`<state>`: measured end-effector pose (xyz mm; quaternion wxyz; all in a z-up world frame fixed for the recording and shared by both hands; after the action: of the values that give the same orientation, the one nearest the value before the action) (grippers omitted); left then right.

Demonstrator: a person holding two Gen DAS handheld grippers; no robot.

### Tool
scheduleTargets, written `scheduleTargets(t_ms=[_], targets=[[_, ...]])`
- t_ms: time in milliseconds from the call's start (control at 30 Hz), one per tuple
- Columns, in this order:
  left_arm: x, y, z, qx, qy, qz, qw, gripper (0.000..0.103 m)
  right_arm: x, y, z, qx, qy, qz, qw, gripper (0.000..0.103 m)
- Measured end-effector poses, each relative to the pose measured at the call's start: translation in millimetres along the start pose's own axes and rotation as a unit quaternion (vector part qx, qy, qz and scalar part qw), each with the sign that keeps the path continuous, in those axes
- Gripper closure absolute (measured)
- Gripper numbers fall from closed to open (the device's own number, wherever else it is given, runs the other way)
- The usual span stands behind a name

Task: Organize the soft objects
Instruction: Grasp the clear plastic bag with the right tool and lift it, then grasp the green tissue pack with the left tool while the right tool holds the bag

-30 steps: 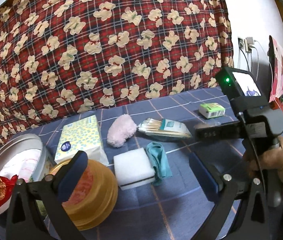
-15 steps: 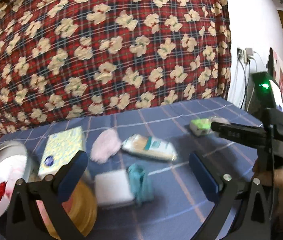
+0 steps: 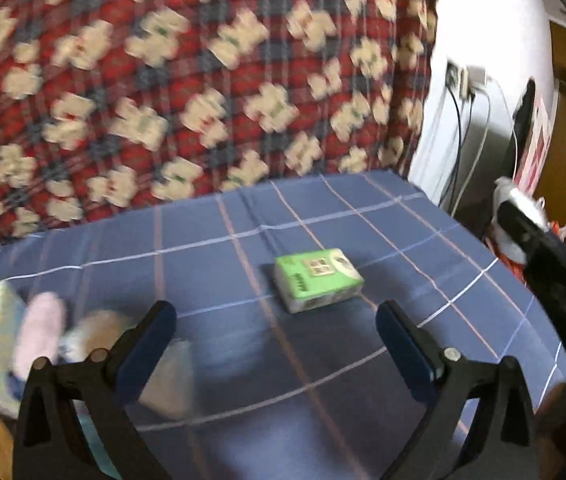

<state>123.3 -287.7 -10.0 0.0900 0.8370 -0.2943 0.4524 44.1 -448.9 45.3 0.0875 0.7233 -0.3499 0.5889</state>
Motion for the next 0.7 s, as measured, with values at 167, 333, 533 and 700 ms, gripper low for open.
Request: scheduleTargets(t_ms=[167, 333, 533, 700], targets=[[8.8, 28.1, 39.8, -0.018, -0.038, 0.012, 0.999, 0.004, 5.2, 8.7, 15.1, -0.023, 0.01, -0.042, 0.999, 0.054], [20.1, 40.6, 65.3, -0.023, -0.06, -0.001, 0.9979, 0.004, 10.6, 29.1, 47.9, -0.037, -0.006, -0.073, 0.997, 0.054], [30.1, 47.8, 93.0, 0.0, -0.089, -0.01, 0.996, 0.014, 4.2, 35.5, 75.7, -0.014, -0.058, -0.069, 0.996, 0.054], [21.7, 41.9, 113.8, 0.008, -0.118, -0.028, 0.9925, 0.028, 1.2, 37.8, 75.4, 0.003, -0.073, -0.052, 0.996, 0.054]])
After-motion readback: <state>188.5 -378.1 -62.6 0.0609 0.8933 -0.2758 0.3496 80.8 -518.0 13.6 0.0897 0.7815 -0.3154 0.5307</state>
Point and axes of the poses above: each gripper's, at about its wrist camera, not at the fingertips, and z roughly the way its jaws point, y to its right, x to its top, the point moved 3 cm from there along z, roughly the way its jaws point, and after that the axes turned 14 degrees about z, right-handed, at the moved point
